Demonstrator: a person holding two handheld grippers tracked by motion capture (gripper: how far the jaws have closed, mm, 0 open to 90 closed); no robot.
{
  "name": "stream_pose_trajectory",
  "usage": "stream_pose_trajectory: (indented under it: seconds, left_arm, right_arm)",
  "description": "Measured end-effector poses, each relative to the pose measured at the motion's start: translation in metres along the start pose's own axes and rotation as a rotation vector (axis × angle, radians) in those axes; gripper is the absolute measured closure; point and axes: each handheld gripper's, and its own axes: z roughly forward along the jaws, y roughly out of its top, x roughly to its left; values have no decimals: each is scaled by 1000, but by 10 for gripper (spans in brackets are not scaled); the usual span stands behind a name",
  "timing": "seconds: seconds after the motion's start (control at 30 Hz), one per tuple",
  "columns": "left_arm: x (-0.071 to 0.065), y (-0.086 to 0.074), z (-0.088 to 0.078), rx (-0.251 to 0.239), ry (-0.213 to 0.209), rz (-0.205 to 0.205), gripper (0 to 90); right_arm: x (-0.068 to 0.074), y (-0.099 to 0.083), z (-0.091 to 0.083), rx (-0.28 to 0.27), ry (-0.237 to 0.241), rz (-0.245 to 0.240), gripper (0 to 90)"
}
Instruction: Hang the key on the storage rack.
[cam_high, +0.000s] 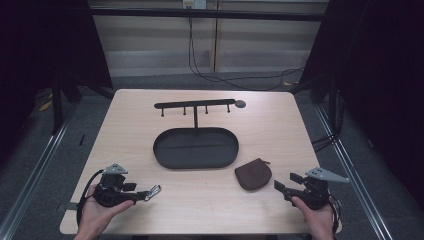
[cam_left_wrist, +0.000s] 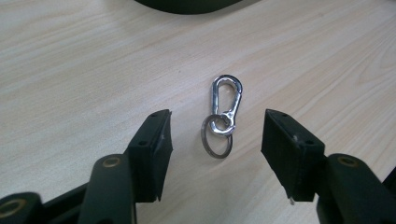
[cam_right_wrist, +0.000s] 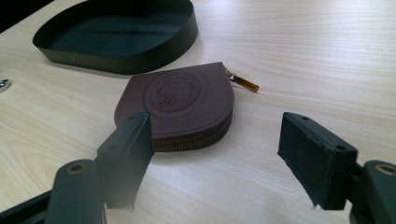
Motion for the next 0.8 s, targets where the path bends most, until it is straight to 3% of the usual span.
stream_pose_trajectory:
  seconds: [0.13,0.2,0.3,0.5,0.67,0.7,0.8]
  left_arm:
    - [-2,10,0,51,5,22,440]
    - [-3,17,0,74,-12,18,451]
    - [-2,28,5,143,-12,32,463]
    - [0,35,13,214,3,39,502]
    - [3,39,16,263,-13,52,538]
    - [4,40,19,311,-34,63,552]
    - [4,39,22,325,-39,60,563]
  right_arm:
    - [0,0,-1,-4,-2,2,258]
    - [0,0,-1,-9,4,7,257]
    - [0,-1,0,-7,3,11,248]
    - [-1,-1,3,19,14,14,237]
    - [0,-1,4,33,14,8,237]
    - [0,-2,5,39,15,8,237]
    - [0,-2,5,44,15,6,238]
